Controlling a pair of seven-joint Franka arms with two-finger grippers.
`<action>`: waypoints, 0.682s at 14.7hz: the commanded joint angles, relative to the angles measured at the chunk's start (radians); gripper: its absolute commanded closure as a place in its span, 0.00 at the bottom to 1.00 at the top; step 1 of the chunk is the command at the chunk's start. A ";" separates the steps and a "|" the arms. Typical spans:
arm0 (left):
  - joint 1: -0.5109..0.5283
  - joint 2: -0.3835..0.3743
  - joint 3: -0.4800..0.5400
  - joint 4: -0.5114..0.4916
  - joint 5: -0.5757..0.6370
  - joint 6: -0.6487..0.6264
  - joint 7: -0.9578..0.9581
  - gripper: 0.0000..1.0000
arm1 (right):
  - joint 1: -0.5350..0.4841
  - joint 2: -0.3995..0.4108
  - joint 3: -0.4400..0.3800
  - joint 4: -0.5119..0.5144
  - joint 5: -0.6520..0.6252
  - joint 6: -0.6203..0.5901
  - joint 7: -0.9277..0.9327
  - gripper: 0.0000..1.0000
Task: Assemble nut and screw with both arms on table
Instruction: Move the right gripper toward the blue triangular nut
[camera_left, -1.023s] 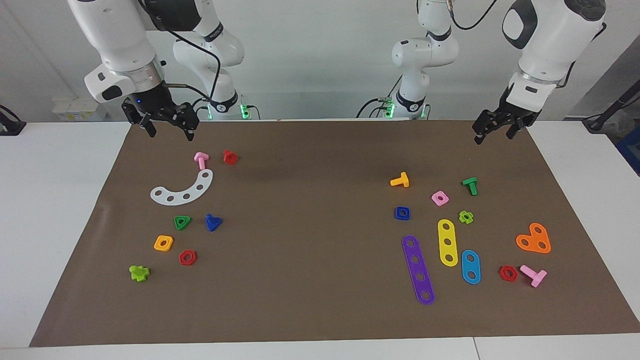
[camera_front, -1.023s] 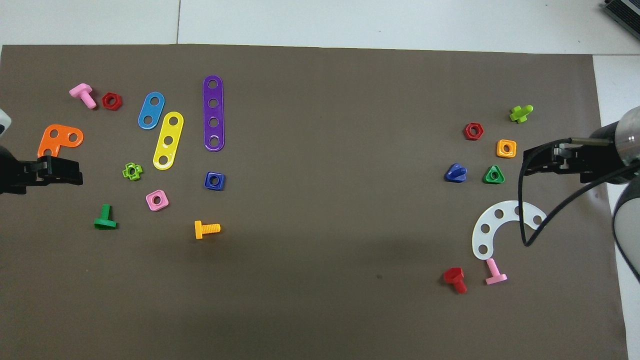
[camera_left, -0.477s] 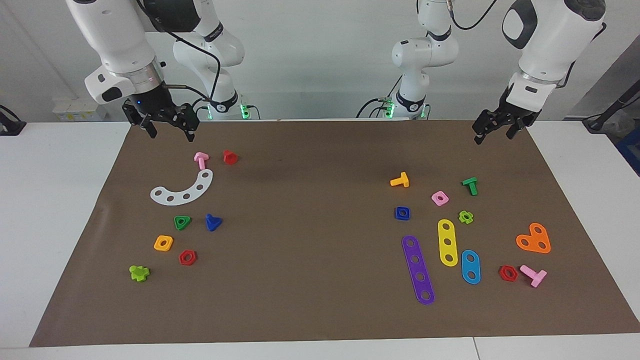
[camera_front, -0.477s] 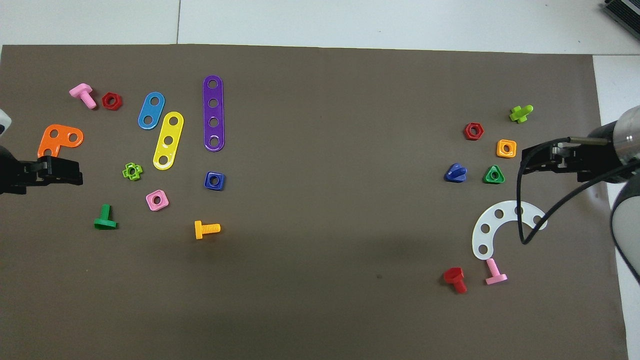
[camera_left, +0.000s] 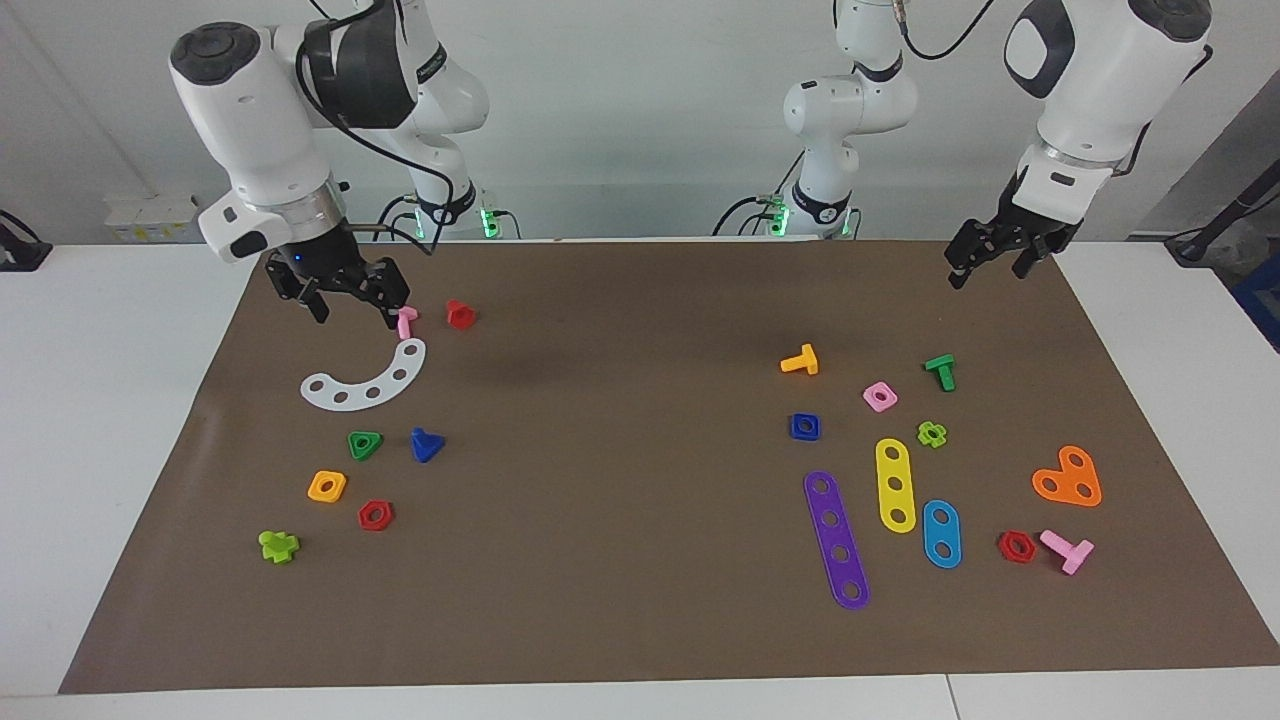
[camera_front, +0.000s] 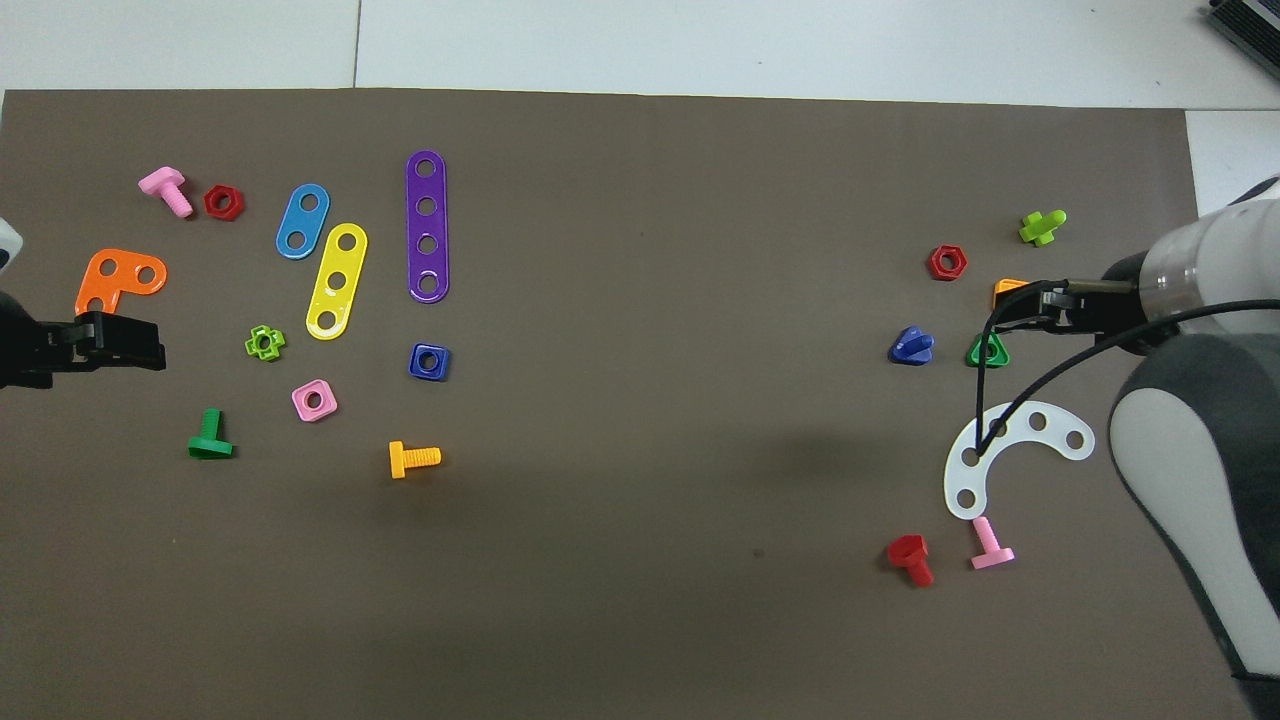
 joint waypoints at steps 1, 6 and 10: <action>0.009 -0.025 -0.003 -0.019 -0.016 -0.011 -0.006 0.00 | -0.017 0.012 0.005 -0.098 0.025 0.130 -0.045 0.03; 0.009 -0.025 -0.003 -0.019 -0.016 -0.011 -0.006 0.00 | -0.032 0.116 0.005 -0.129 0.025 0.260 -0.109 0.07; 0.009 -0.025 -0.001 -0.019 -0.016 -0.011 -0.006 0.00 | -0.028 0.185 0.005 -0.178 0.025 0.387 -0.111 0.08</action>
